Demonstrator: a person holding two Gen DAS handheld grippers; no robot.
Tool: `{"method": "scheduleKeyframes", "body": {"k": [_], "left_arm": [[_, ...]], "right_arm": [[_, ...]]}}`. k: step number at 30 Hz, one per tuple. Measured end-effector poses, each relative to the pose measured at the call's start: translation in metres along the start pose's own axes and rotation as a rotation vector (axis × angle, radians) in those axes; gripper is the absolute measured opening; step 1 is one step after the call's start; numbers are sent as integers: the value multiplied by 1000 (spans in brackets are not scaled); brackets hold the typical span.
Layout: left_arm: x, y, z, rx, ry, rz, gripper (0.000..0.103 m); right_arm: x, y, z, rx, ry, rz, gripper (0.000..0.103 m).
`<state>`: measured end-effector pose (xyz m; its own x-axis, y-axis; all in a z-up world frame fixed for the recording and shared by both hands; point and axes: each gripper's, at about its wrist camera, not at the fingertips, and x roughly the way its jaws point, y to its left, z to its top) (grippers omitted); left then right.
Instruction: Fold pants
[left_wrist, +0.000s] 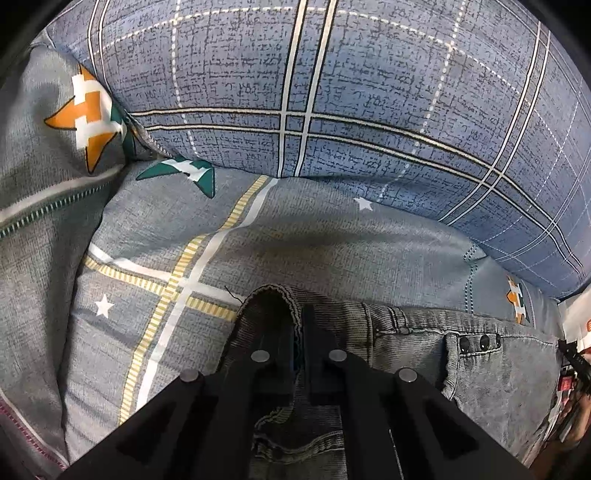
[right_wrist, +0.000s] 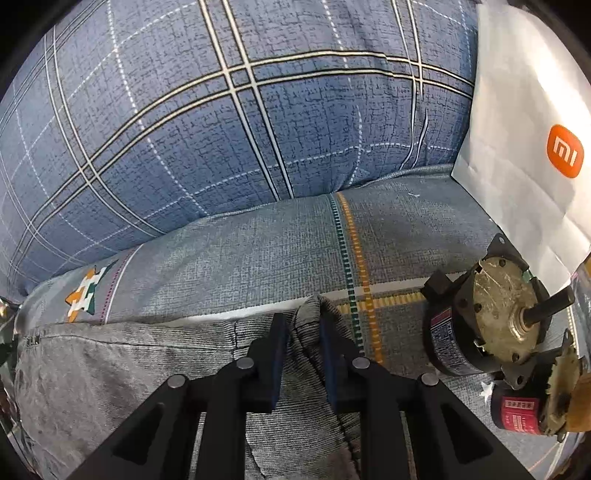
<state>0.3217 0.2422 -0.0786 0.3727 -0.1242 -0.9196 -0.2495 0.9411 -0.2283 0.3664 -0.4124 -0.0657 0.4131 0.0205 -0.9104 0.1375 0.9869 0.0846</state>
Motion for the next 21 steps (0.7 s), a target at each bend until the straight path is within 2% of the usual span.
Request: {"method": "scheduleKeyframes", "body": {"k": [4,11,16,18,21], "left_arm": [[-25,-3,-4,-1,-60,-10,2],[-127,-2,-41,12,-220,-105,2],[-203,6,-96,47,-324,-156,2],[-228,18,-131,52,-352,-182,2],[-245,38,-178,46,-359,-208,3]], "right_arm": [[-20,1,-1,-2,-55,20,15],[-111,-1,-20,33,-200,87,15],[-180,-11,-53,73,-305,139,15],[-208,-18,-78,79,-343,156,15],[-235,-30,-125,84,-377,173,15]]}}
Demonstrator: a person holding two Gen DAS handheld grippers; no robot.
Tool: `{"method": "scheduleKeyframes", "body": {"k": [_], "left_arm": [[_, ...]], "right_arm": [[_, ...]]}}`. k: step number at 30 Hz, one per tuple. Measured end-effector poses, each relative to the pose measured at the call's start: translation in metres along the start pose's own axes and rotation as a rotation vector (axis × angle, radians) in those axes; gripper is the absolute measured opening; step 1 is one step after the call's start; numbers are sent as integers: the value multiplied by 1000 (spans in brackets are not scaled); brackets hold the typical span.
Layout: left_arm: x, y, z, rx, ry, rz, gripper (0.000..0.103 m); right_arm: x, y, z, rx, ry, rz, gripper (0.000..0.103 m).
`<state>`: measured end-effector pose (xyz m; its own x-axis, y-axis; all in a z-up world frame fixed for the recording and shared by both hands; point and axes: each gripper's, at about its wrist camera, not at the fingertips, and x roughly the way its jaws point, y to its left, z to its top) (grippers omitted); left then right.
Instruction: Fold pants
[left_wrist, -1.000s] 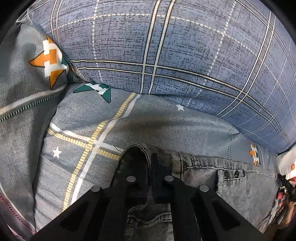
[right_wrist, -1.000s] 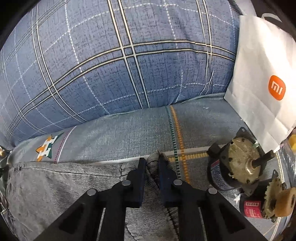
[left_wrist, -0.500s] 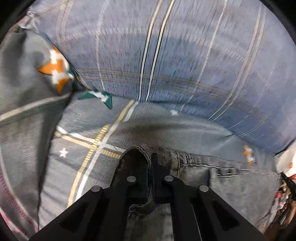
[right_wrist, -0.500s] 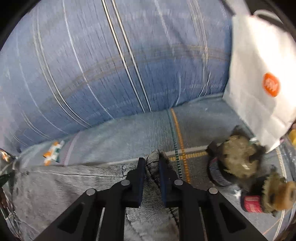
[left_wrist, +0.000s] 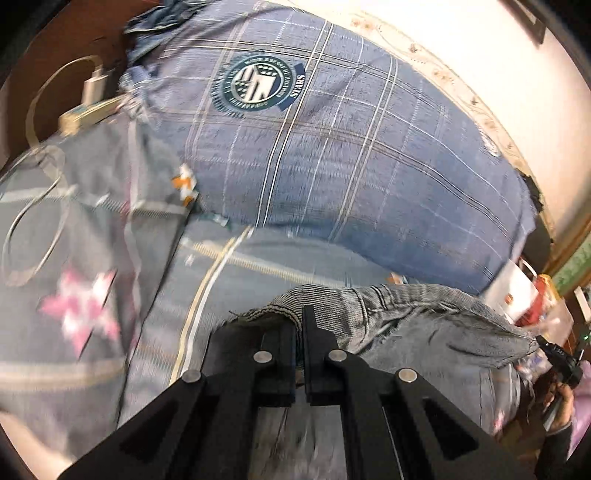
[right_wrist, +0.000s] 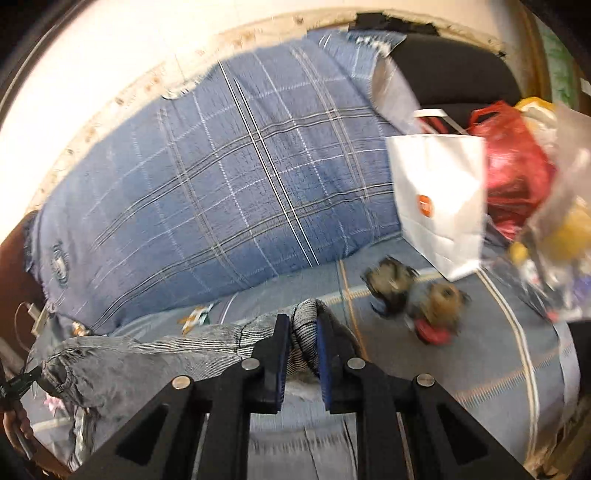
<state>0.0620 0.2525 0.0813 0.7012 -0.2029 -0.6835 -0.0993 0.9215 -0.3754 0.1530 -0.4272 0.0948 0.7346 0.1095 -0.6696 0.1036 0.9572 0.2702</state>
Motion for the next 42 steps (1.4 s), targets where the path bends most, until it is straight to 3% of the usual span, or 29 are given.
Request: {"method": "scheduleKeyframes", "body": {"k": [3,5,8,9,11,12,13,14,15,17,22,24,25,27,30,35,38,40,42], "left_arm": [[-23,21,-50,-34,33,-13,4],[-20,43,-85,-62,126,-9,8],[-12,68,-113,-69,219,101,16],[-11,73,-116,-69,230,146,19],[-16,75,-111,-82,214,162,32],[-22,69,-104,-73,189,155,35],[-26,60,-98,-55,161,149,45],[-28,48,-92,-31,133,140,56],[-29,38,-89,-9,114,128,60],[-18,11,-83,49,106,83,63],[36,-26,-103,152,218,86,63],[58,-26,-115,168,253,144,63],[65,-23,-121,178,271,170,63],[77,-18,-130,179,289,208,63],[81,-17,-133,196,271,223,67],[80,-15,-138,221,257,252,76],[79,-13,-137,211,257,247,76],[71,-17,-135,216,236,263,76],[56,-29,-133,242,195,234,76]], "right_arm": [[-34,-19,-46,35,-6,27,16],[-46,-34,-85,67,19,58,19],[-41,-60,-167,109,187,69,25],[-40,-67,-183,115,230,48,31],[-39,-81,-208,134,300,-25,35],[-44,-86,-210,154,286,-23,41],[-51,-88,-209,172,263,-23,49],[-62,-88,-201,184,213,-36,66],[-68,-86,-194,185,178,-46,73],[-71,-79,-176,171,136,-43,78],[-6,-63,-138,124,225,-19,78],[28,-62,-131,112,271,-50,74],[44,-62,-132,115,301,-55,66],[62,-53,-133,76,344,-69,12],[59,-30,-126,-59,312,-155,7],[33,-13,-90,-151,136,-247,5],[57,-20,-91,-140,169,-286,6],[71,-30,-105,-59,255,-214,6],[54,-31,-114,-28,237,-140,13]]}}
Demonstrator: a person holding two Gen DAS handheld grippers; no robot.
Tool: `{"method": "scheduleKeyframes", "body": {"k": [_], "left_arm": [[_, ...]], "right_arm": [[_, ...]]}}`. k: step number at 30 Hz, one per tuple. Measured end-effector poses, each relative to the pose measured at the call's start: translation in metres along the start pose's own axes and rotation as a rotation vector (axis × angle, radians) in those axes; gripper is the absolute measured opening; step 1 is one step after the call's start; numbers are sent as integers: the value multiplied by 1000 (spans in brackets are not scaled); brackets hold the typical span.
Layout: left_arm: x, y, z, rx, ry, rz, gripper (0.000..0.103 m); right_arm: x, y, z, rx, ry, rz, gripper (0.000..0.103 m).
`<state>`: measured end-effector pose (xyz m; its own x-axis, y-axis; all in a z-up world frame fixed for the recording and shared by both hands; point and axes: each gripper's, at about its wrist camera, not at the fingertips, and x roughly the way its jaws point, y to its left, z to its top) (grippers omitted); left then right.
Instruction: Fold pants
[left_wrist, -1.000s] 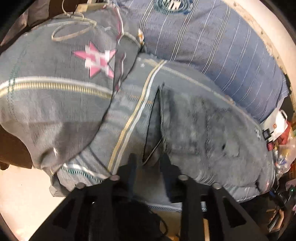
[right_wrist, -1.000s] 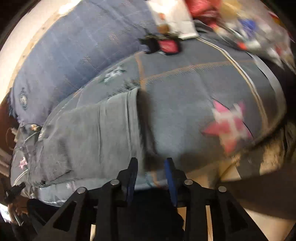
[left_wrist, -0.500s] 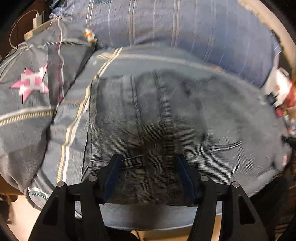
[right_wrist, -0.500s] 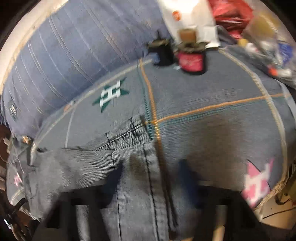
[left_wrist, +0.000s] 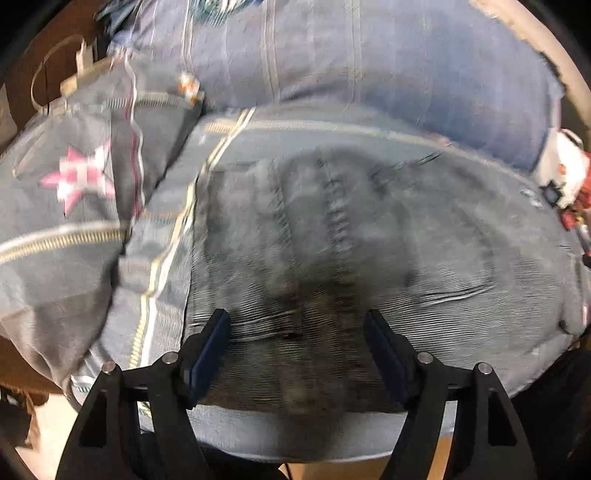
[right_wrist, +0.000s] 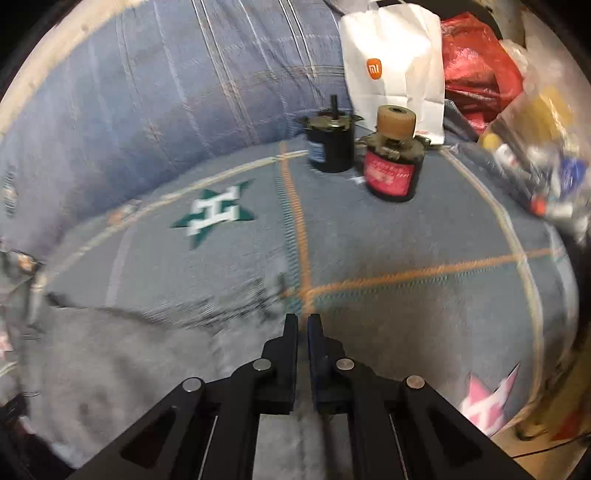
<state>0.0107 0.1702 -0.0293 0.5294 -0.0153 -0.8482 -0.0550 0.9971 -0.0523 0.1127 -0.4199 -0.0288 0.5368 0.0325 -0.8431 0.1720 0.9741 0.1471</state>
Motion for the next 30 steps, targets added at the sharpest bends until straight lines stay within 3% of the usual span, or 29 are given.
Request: {"method": "scheduleKeyframes", "body": {"k": [1,2,3,4,5,7,8,10,12,15,20,22,24,26,30], "left_arm": [[-12,-8,0,27,-34,-28,76],[-20,-17,0,52,-61,-52,76],[-27,-25,-2,73,-81,-74,76],[-32,-34,-4,89,-94,-96,76],[-34,-42,-7,95,-102,-118,76],[-28,-53,-14,86,-96,-107,76],[-22,-58,-17,78,-74,-98,76],[-10,-67,-23,68,-30,-130,76],[-7,-78,-25,86,-22,-156,76],[-17,-107,-24,181,-78,-160,76],[-16,-140,-38,231,-34,-290,76],[-17,-134,-49,159,-27,-305,76],[-19,-115,-57,24,-7,-353,76],[-19,-96,-68,-102,21,-374,76],[-8,-96,-72,-139,38,-331,76]], "right_arm": [[-8,0,-4,-2,-5,13,18],[-14,-3,-7,8,-5,20,37],[-14,-6,-8,15,-2,17,69],[-15,-12,-10,22,1,5,79],[-12,-15,-9,28,-11,-18,82],[-11,-25,-10,45,4,3,81],[-4,-25,-10,59,17,52,76],[4,-21,-9,47,32,66,63],[18,-17,-9,38,88,95,21],[19,-8,-7,-25,94,32,11],[-6,2,10,-91,10,-50,6],[-7,-1,23,-87,-14,-59,6],[-8,3,26,-89,-27,-51,7],[-4,3,22,-66,11,21,8],[-3,0,3,-39,10,77,16]]}}
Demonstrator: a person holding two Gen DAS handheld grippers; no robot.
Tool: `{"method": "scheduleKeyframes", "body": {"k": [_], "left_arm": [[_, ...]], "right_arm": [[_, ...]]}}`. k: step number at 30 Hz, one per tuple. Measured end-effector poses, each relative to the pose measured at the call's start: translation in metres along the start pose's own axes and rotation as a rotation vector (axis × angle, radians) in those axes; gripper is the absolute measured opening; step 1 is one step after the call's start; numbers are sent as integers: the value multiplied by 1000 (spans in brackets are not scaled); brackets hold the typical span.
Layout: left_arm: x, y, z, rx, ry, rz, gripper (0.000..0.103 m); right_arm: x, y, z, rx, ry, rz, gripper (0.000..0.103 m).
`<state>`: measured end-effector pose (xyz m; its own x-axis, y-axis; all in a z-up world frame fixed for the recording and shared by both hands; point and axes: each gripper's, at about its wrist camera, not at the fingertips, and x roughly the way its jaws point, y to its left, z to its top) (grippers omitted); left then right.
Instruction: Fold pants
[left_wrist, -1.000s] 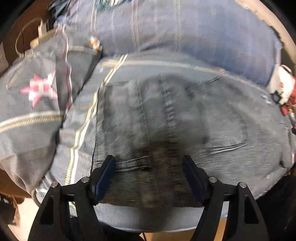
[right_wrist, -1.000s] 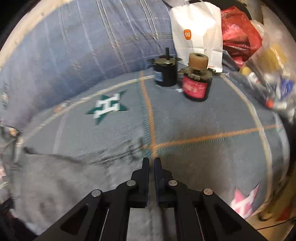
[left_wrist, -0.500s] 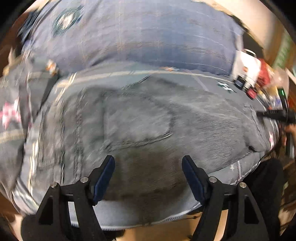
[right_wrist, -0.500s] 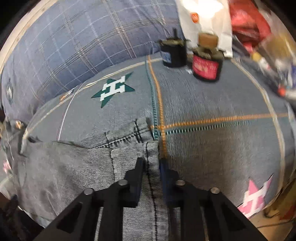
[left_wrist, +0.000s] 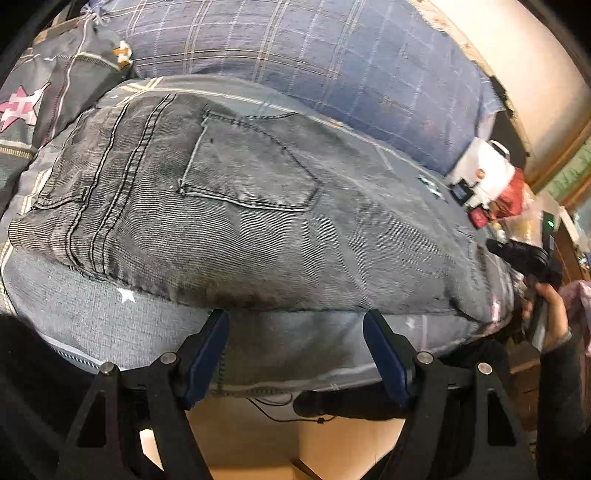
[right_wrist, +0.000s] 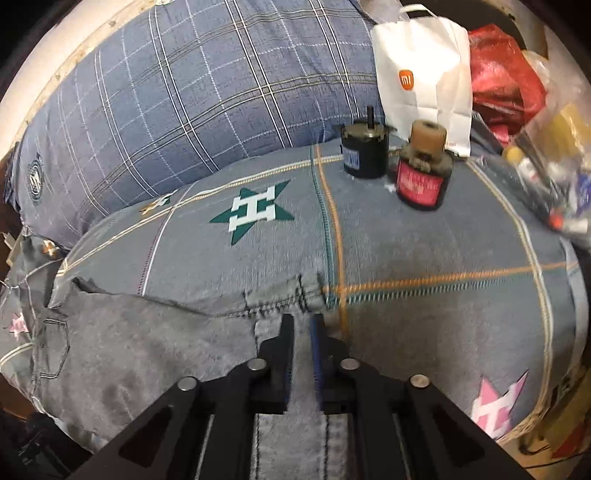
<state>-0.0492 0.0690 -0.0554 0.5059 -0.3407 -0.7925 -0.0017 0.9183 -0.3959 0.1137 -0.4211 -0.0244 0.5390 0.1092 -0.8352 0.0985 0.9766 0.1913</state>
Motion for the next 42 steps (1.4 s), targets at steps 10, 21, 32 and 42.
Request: {"method": "scheduleKeyframes", "body": {"k": [10,21,32,42], "left_arm": [[13,35,14,-307,65,-98,21],[-12,41,19,-325,16,-118,13],[-7,42,28,-257,15,-55,13],[-2,44,25,-181,18,53,15]], "right_arm": [[9,-8,-17,53,42,19,17],[9,-29,-16,163,86,105,38],[7,-2,3,21,59,-15,7],[11,8,36,-24,-3,-45,8]]}}
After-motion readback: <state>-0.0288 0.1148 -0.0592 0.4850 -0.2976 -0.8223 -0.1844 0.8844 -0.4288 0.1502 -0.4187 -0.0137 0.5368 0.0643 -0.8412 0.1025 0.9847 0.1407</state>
